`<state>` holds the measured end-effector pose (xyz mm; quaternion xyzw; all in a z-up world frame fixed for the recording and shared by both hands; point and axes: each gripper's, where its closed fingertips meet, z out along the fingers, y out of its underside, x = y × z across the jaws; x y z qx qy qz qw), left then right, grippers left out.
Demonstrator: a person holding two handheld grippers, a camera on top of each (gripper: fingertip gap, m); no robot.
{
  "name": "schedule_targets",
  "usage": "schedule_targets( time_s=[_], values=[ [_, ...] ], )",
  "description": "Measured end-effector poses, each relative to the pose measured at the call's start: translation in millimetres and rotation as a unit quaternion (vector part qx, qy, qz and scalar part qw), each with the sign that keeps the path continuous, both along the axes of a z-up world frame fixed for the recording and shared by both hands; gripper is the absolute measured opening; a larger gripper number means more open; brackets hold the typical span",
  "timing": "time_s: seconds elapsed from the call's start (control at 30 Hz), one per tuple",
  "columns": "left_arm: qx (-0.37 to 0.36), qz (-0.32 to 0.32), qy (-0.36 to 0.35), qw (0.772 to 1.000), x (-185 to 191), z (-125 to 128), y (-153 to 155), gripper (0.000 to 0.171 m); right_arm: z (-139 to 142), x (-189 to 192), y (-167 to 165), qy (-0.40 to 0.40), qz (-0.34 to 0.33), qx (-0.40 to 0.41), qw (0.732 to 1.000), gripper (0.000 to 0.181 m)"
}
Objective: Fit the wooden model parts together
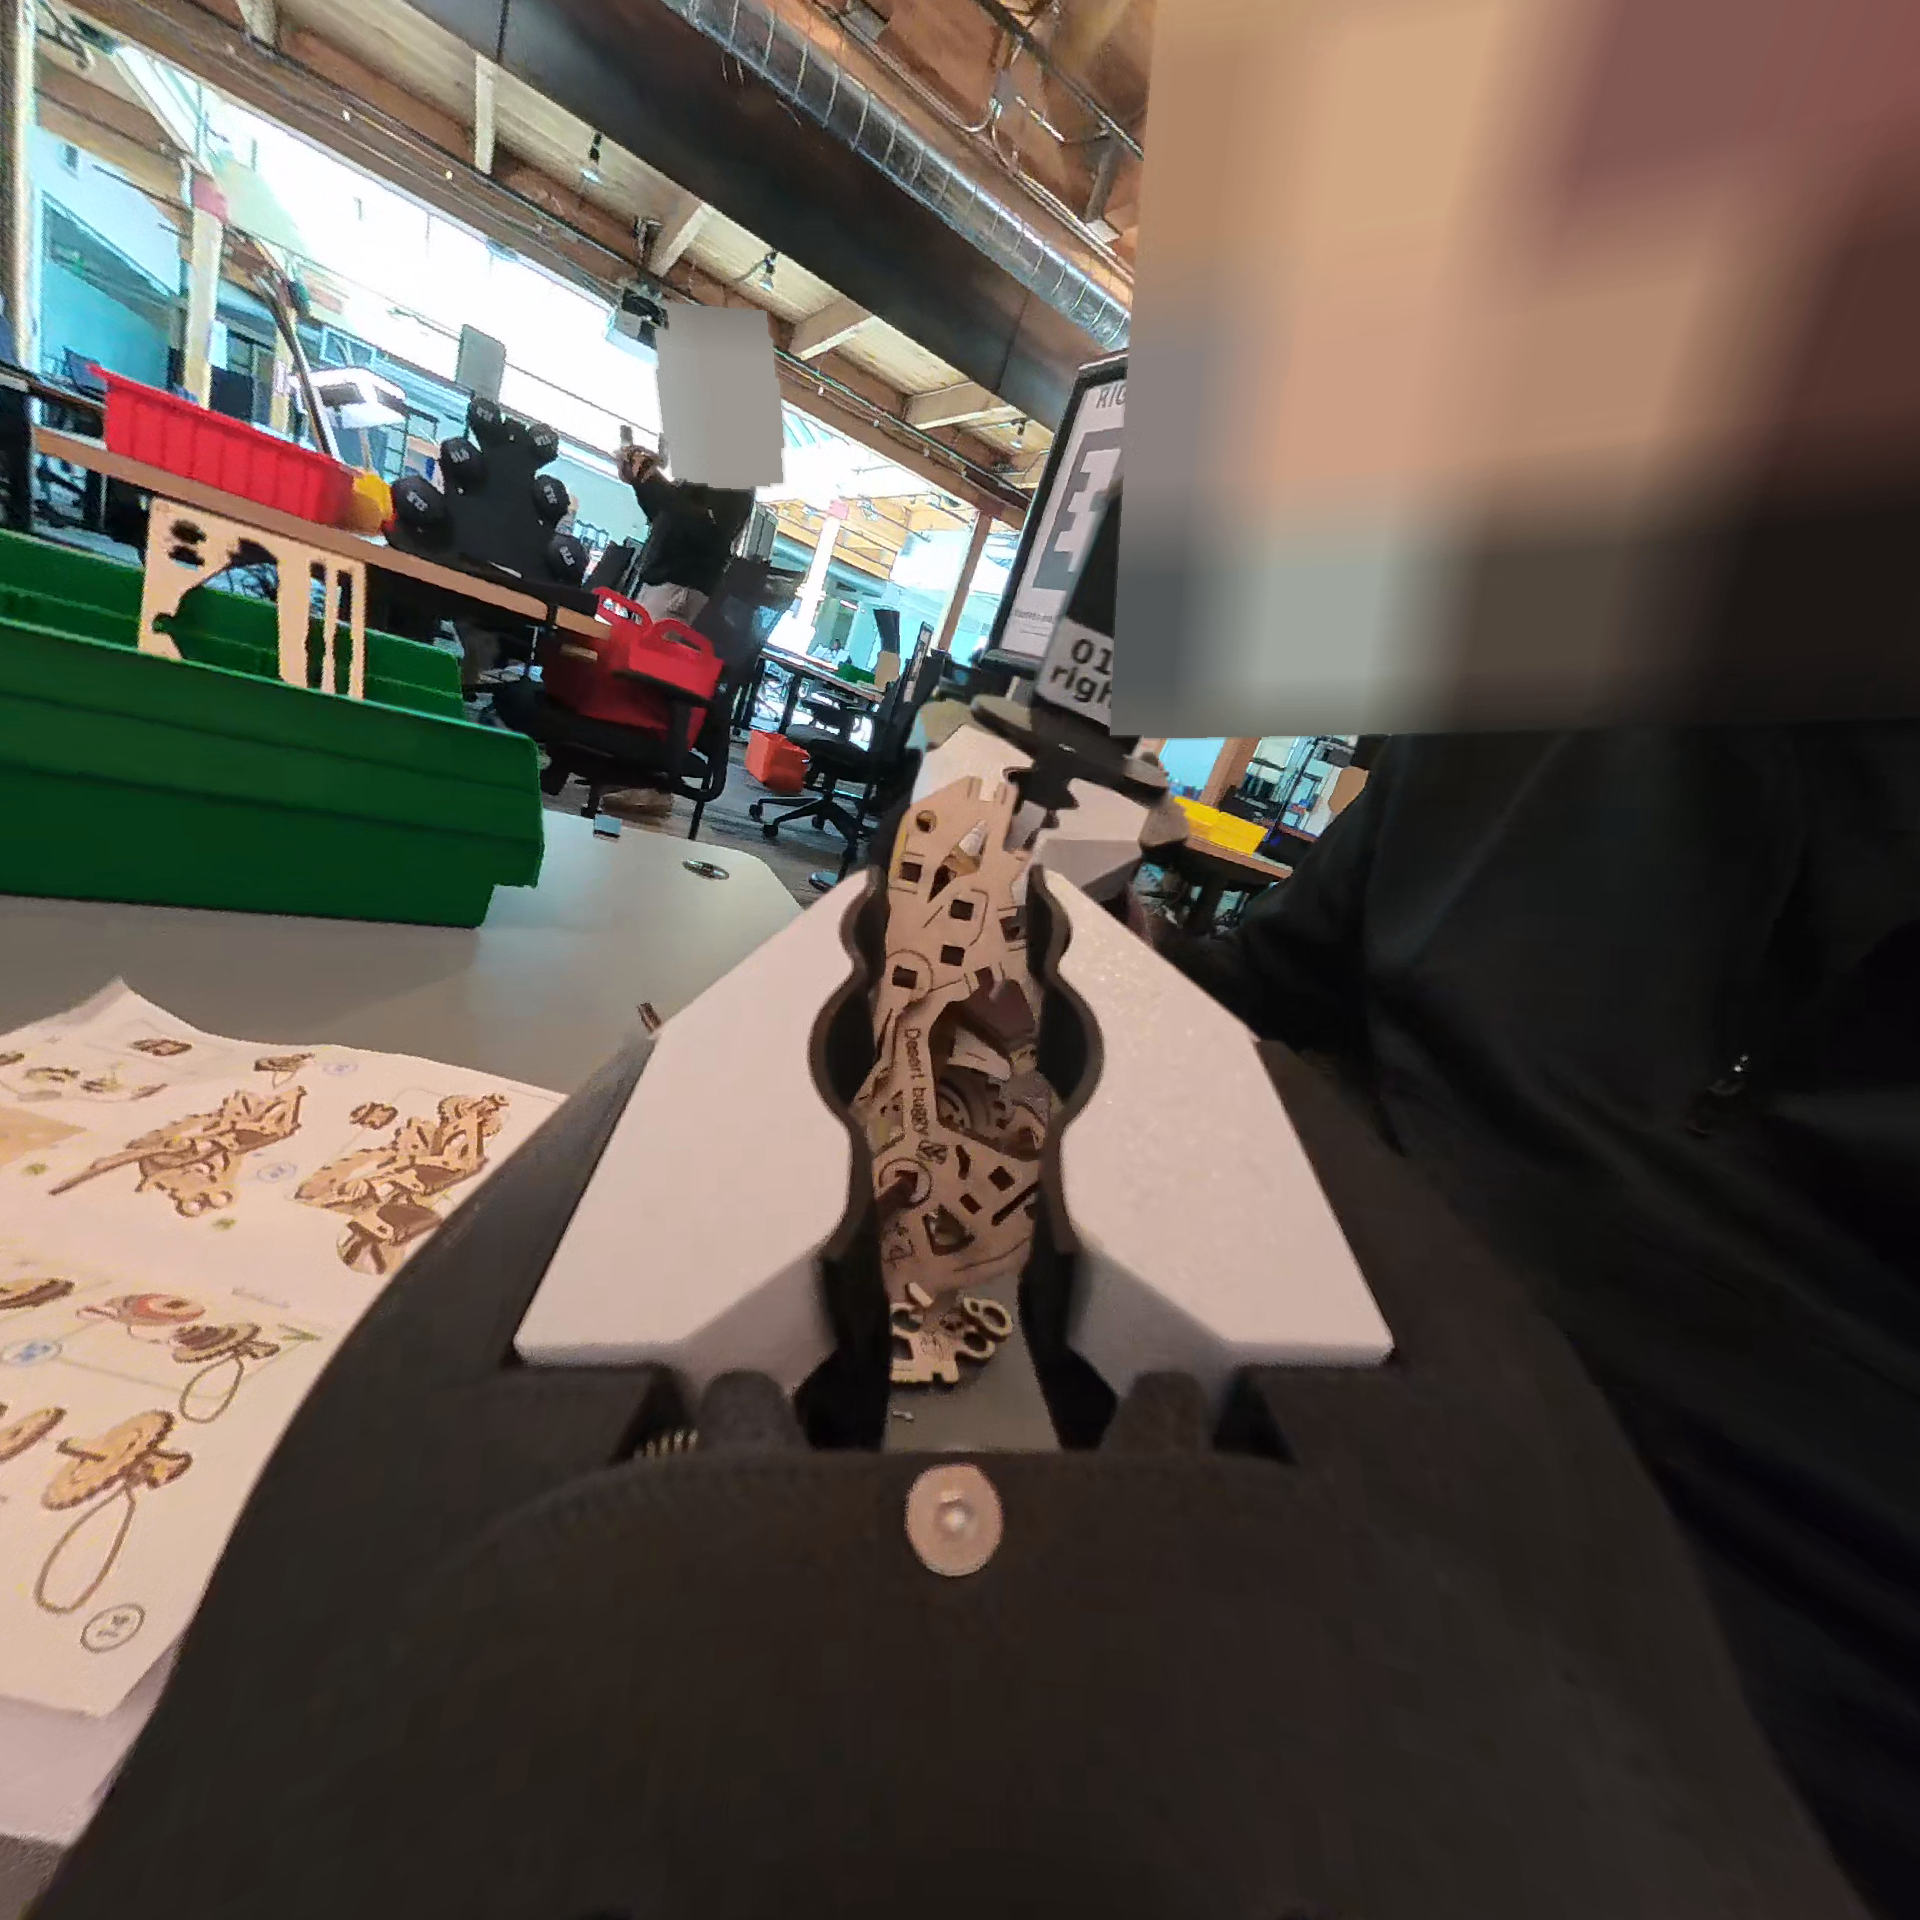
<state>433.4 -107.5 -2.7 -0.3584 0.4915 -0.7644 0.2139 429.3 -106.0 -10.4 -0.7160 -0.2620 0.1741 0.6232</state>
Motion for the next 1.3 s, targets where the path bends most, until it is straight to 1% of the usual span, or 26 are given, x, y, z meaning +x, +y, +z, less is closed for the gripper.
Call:
schedule_targets(
  time_s=[0.07,0.13,0.3,0.4,0.53,0.73,0.87,1.03,1.2,1.3],
  values=[
    [0.008,0.007,-0.009,1.0,-0.4,1.6,-0.1,0.024,2.1,-1.3,-1.1,0.026,0.011,-0.005,1.0,0.001],
    [0.015,0.01,-0.013,1.0,-1.1,2.1,0.0,0.024,2.7,-2.5,-1.5,0.036,0.014,-0.006,0.999,0.0],
    [0.027,0.017,-0.014,0.999,-0.1,0.8,0.1,0.024,1.7,-1.9,-1.1,0.031,0.013,-0.005,0.999,0.0],
    [0.027,0.01,-0.013,1.0,0.3,0.9,-2.3,0.023,5.1,-0.6,-2.8,0.073,0.038,-0.016,0.997,0.0],
    [0.024,0.006,-0.018,1.0,-0.8,2.1,-2.6,0.023,6.4,-2.1,-3.5,0.083,0.054,-0.023,0.995,0.0],
    [0.045,0.032,-0.02,0.998,0.3,2.1,2.2,0.023,5.2,-1.0,0.7,0.081,0.021,-0.02,0.996,0.0],
    [0.042,0.035,-0.026,0.998,-1.1,3.8,3.8,0.023,5.9,-2.6,2.0,0.076,0.003,-0.008,0.997,0.0],
    [0.041,0.033,-0.024,0.998,-0.7,3.2,3.5,0.023,5.1,-1.7,2.2,0.087,0.011,-0.007,0.996,0.0],
    [0.034,0.028,-0.028,0.999,-1.7,4.4,3.5,0.023,6.8,-3.8,1.4,0.053,0.004,0.01,0.999,0.0],
    [0.03,0.027,-0.03,0.999,-1.8,5.1,4.1,0.023,6.2,-3.0,2.3,0.056,0.004,0.009,0.998,0.0]
  ],
)
